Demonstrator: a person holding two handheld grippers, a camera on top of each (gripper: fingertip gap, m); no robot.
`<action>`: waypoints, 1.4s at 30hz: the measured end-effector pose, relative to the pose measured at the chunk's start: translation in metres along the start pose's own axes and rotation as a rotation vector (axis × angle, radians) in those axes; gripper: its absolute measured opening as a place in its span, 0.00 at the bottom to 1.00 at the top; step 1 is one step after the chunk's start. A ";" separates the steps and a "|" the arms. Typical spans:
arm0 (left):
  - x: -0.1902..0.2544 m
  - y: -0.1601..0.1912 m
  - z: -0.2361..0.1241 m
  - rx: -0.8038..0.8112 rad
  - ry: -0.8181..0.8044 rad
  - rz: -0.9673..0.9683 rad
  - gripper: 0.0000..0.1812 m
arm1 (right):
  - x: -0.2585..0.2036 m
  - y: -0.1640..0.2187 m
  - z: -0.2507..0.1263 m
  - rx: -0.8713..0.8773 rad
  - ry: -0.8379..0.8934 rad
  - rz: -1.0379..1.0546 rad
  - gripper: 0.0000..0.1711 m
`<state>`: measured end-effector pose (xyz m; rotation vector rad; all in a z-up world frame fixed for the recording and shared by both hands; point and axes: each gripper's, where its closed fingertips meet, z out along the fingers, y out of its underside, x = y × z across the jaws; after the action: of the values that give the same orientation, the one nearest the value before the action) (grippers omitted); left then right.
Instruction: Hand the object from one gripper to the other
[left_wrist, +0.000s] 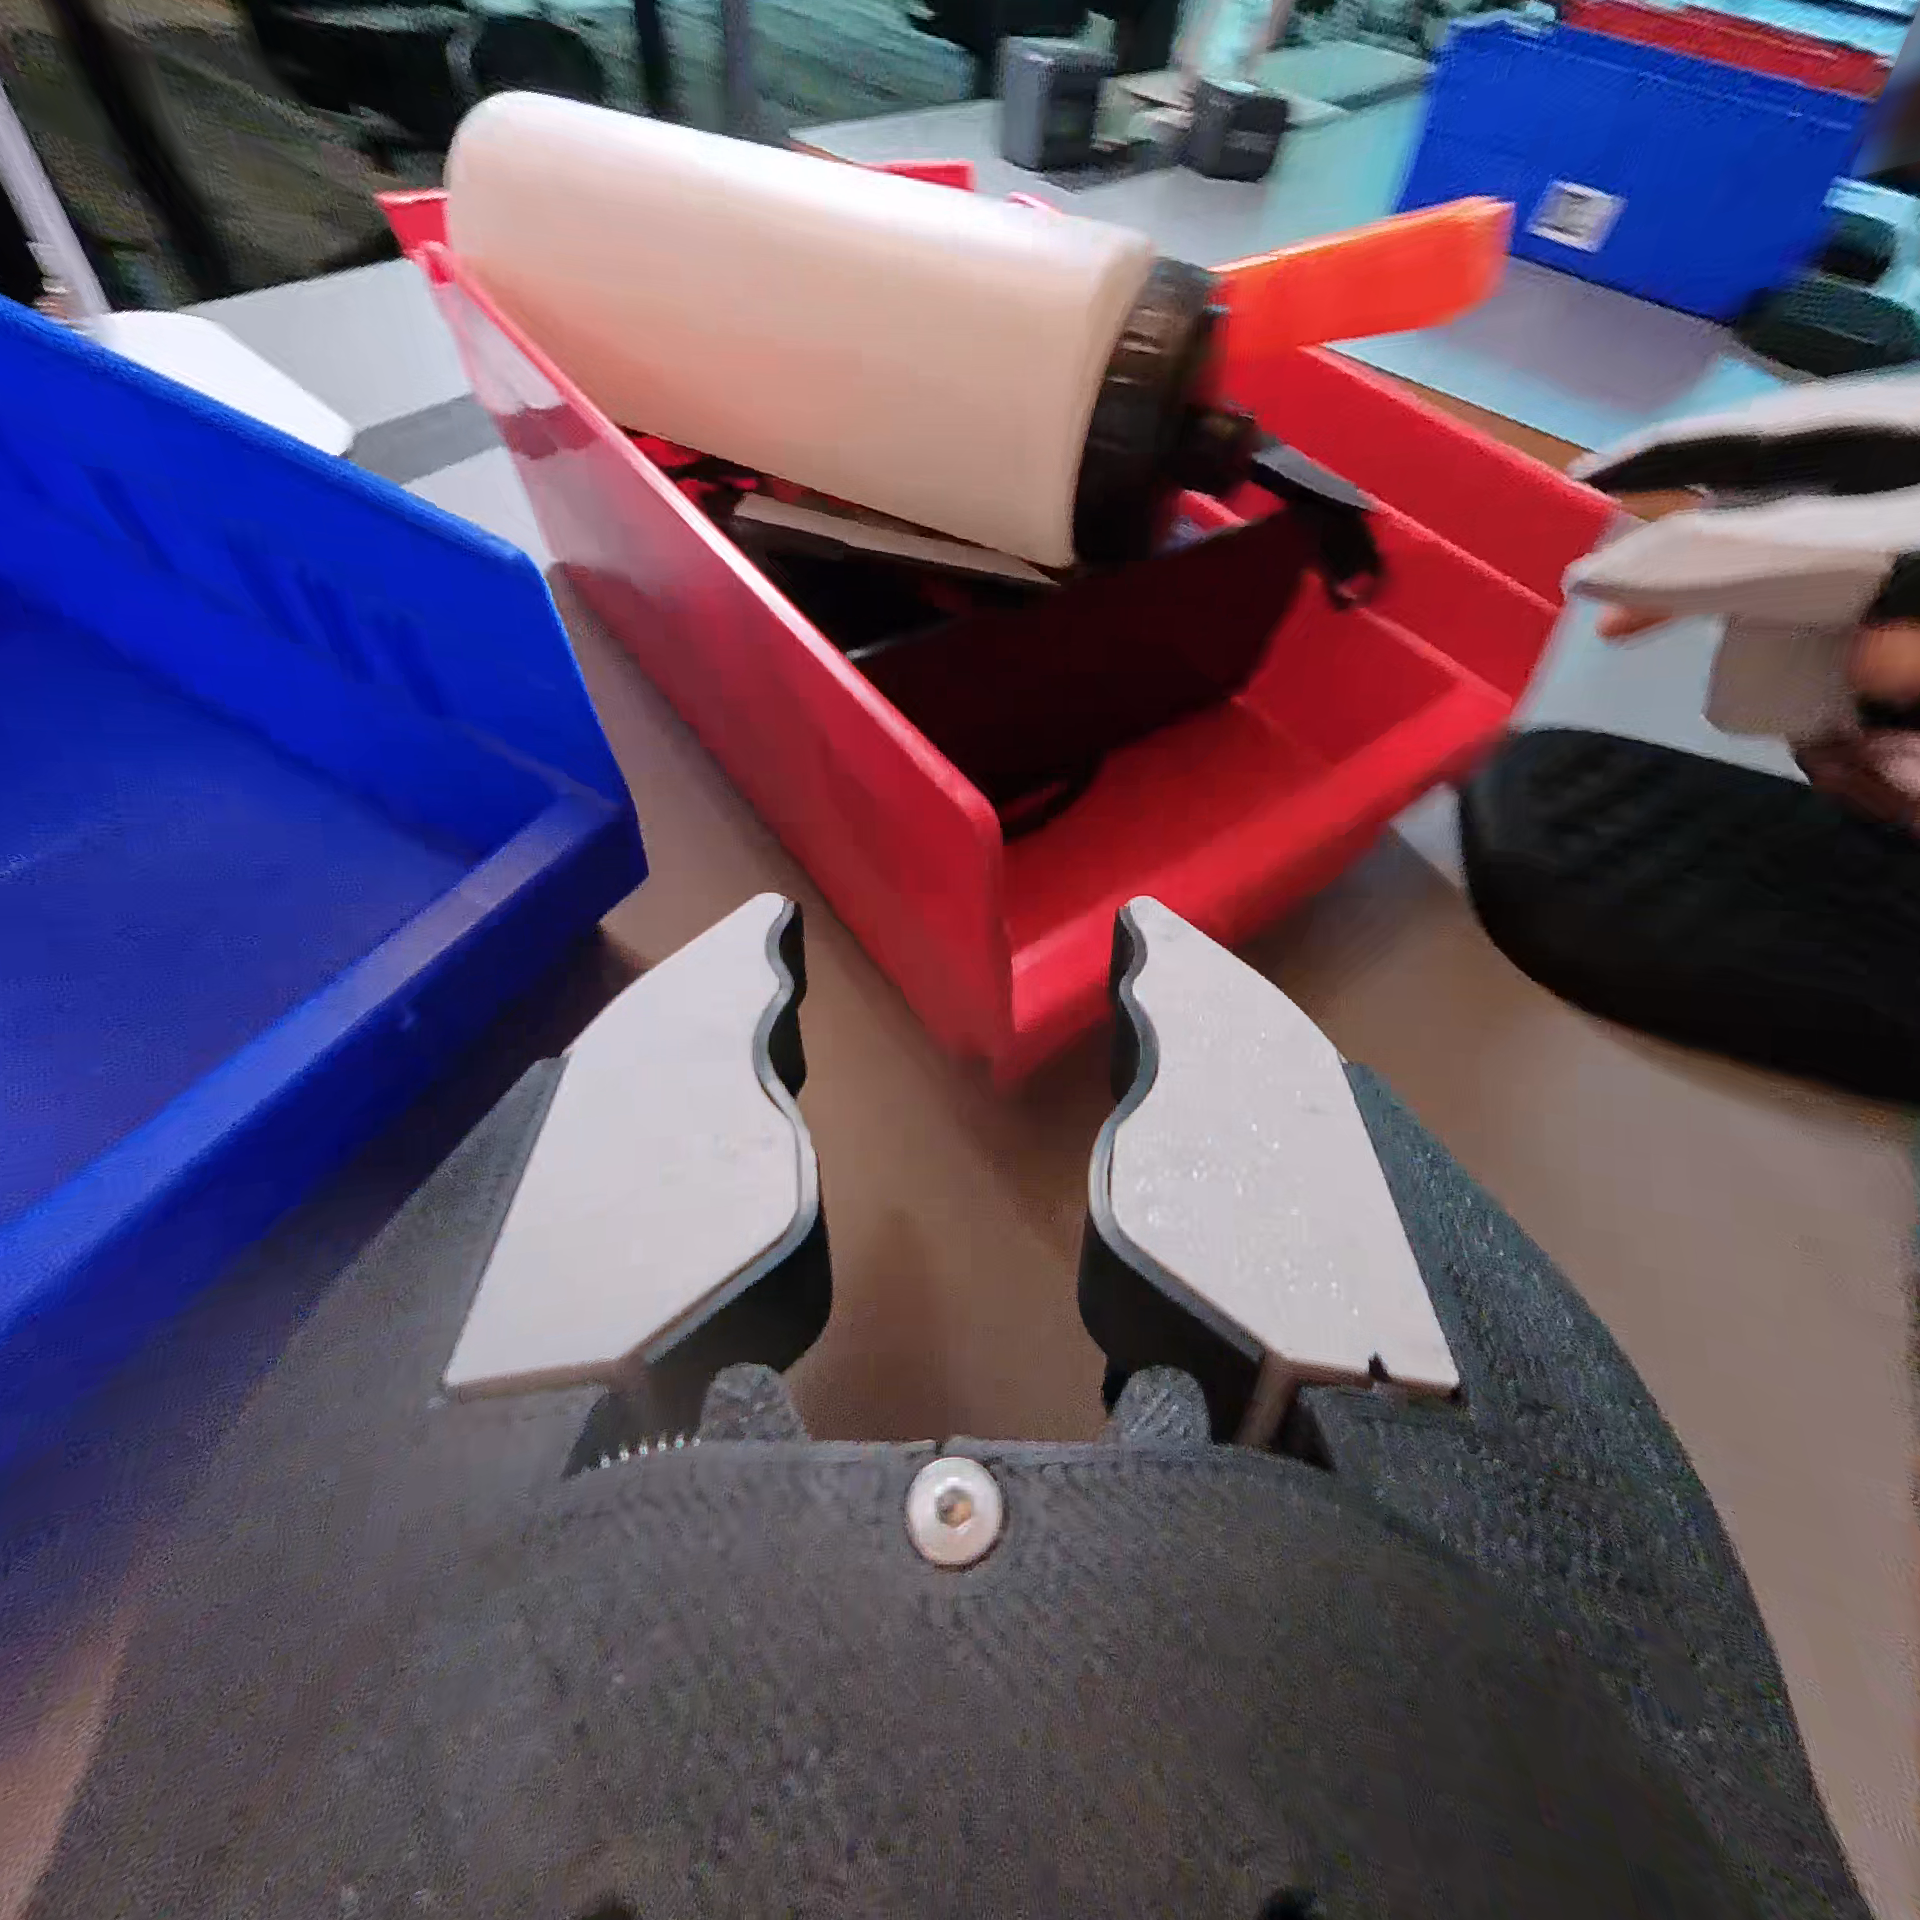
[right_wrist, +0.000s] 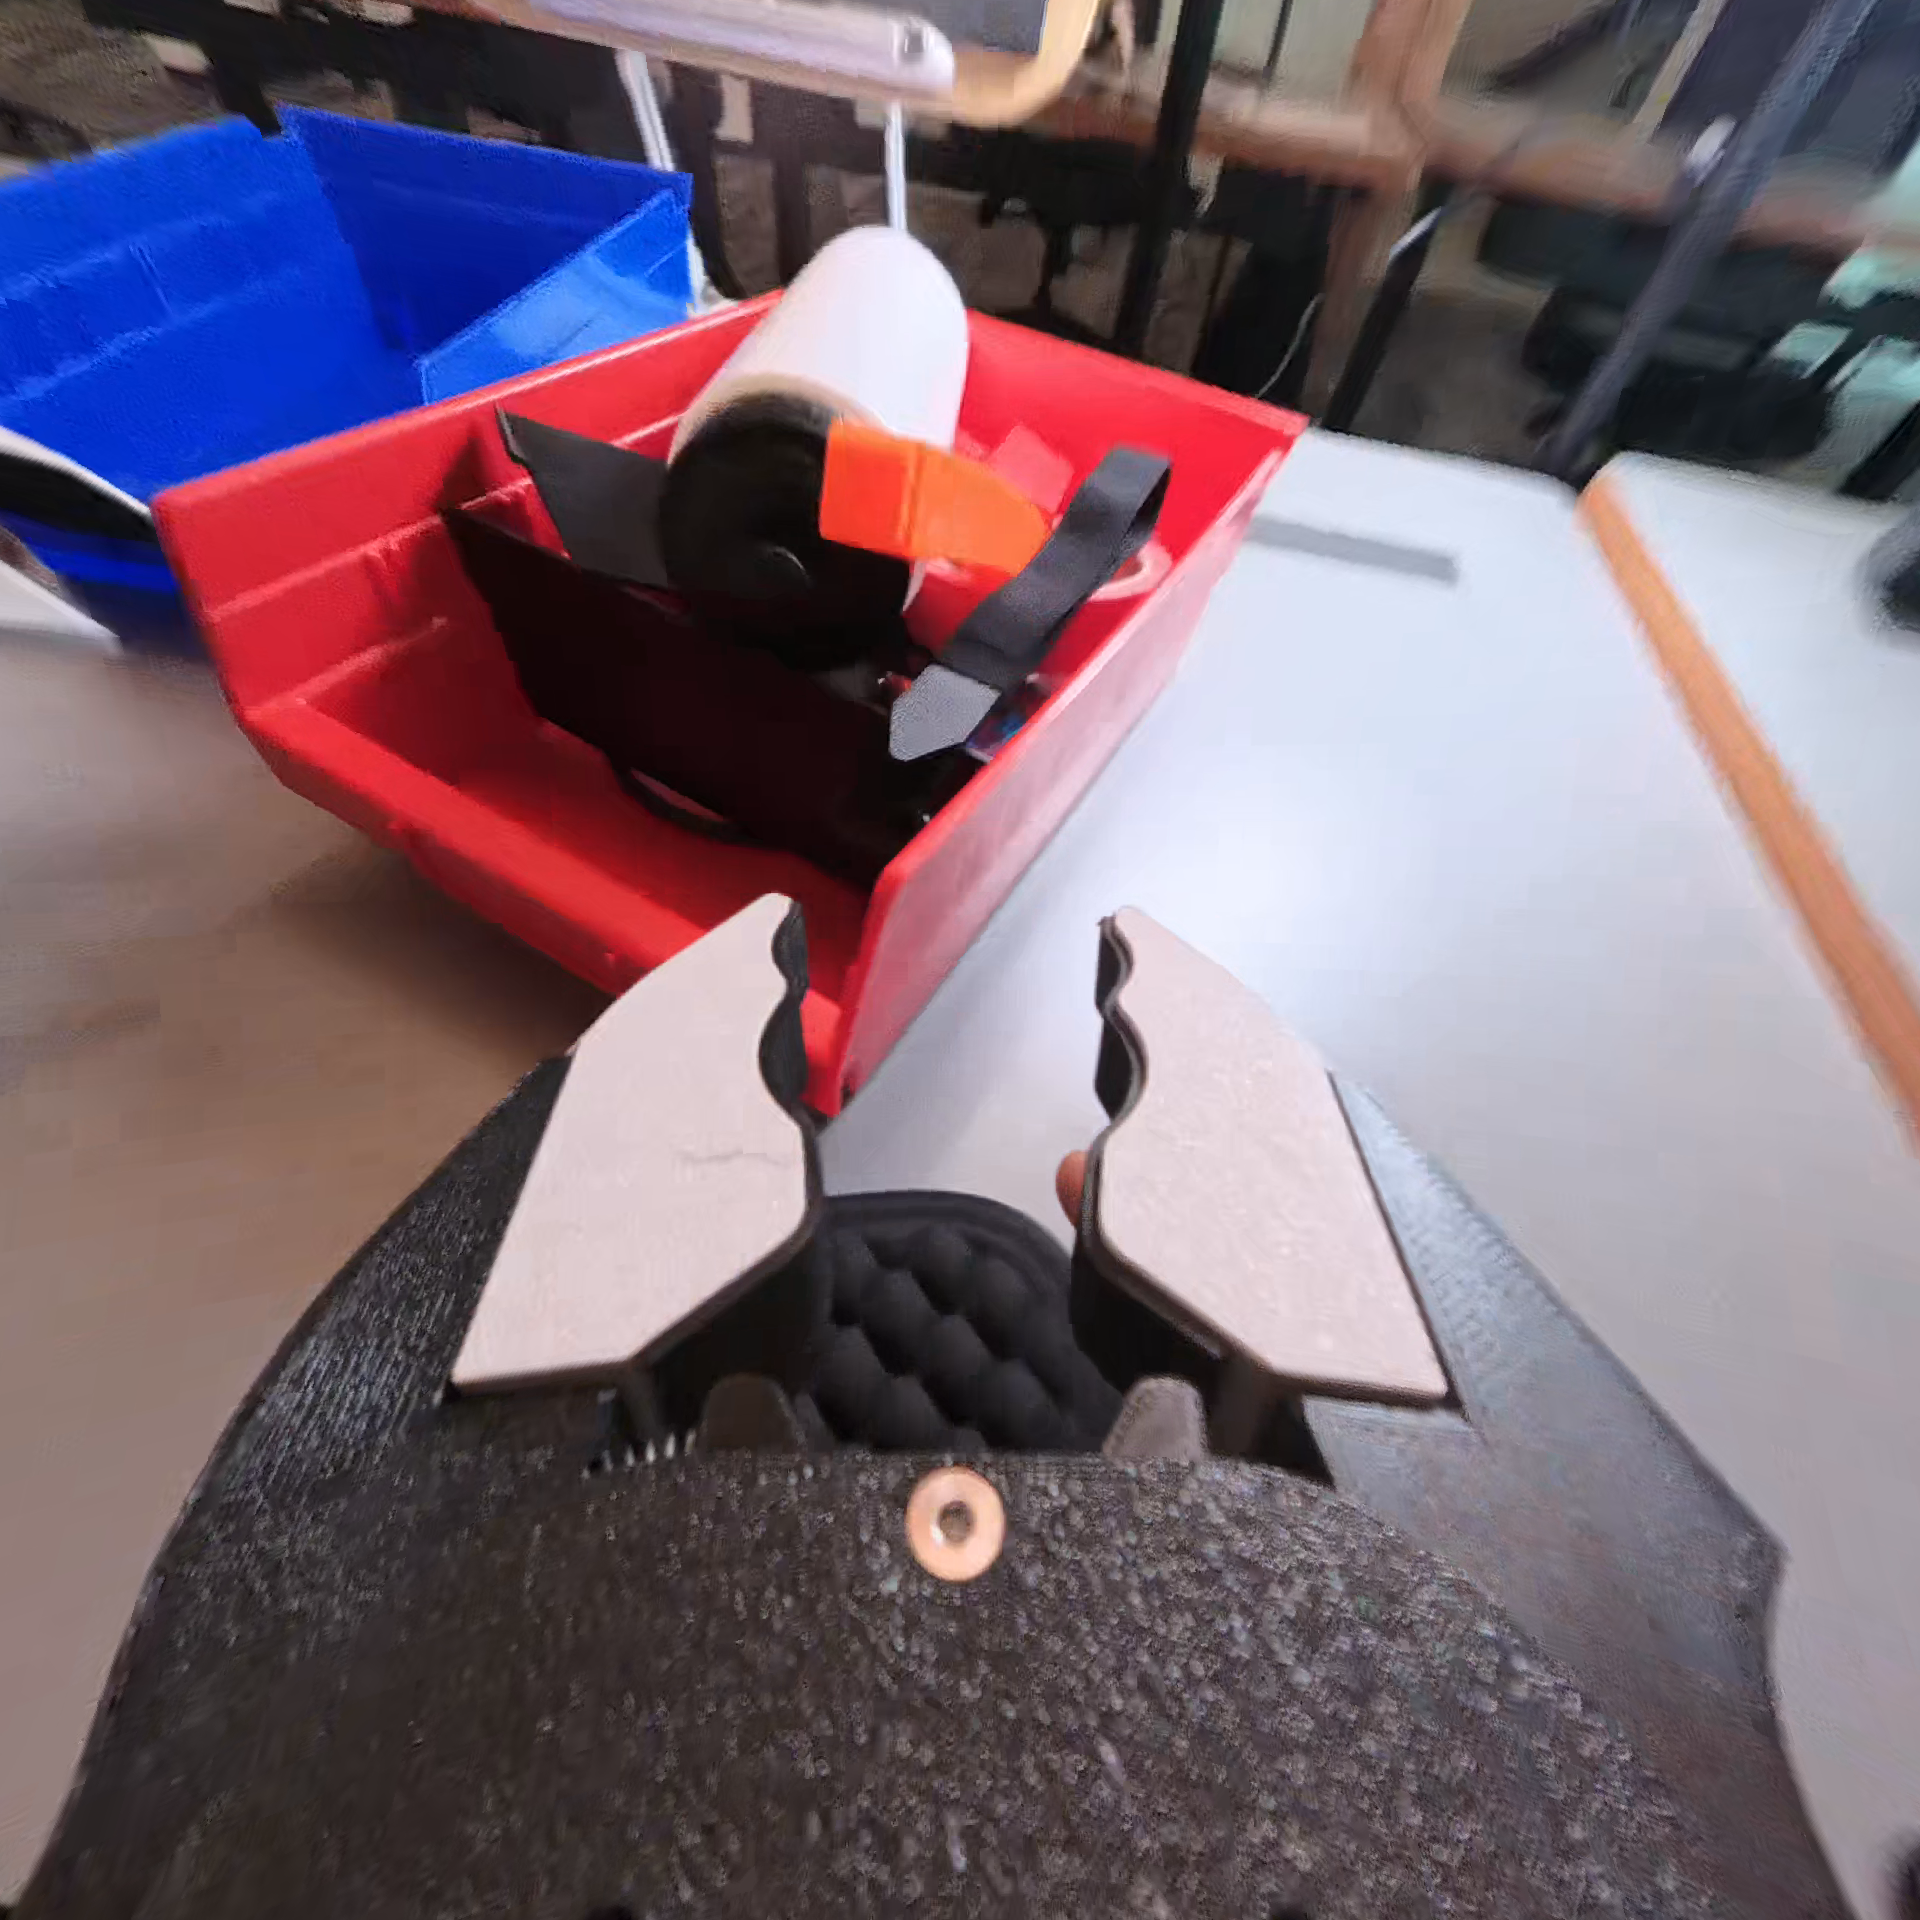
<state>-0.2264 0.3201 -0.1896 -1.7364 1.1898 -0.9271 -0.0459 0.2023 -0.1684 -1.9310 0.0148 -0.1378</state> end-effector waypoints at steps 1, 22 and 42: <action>-0.002 0.001 0.017 0.010 -0.061 -0.021 0.31 | -0.001 0.006 0.012 -0.024 -0.018 0.051 0.32; -0.005 -0.132 -0.104 0.360 -0.484 0.156 0.04 | -0.049 -0.136 -0.026 0.139 0.062 -0.183 0.05; -0.157 0.003 -0.393 0.337 -1.051 -0.008 0.03 | -0.403 -0.151 0.114 0.269 -0.617 -0.263 0.06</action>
<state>-0.6225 0.3840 -0.0555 -1.5794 0.3053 -0.1043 -0.4426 0.3935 -0.1037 -1.6298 -0.6372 0.2726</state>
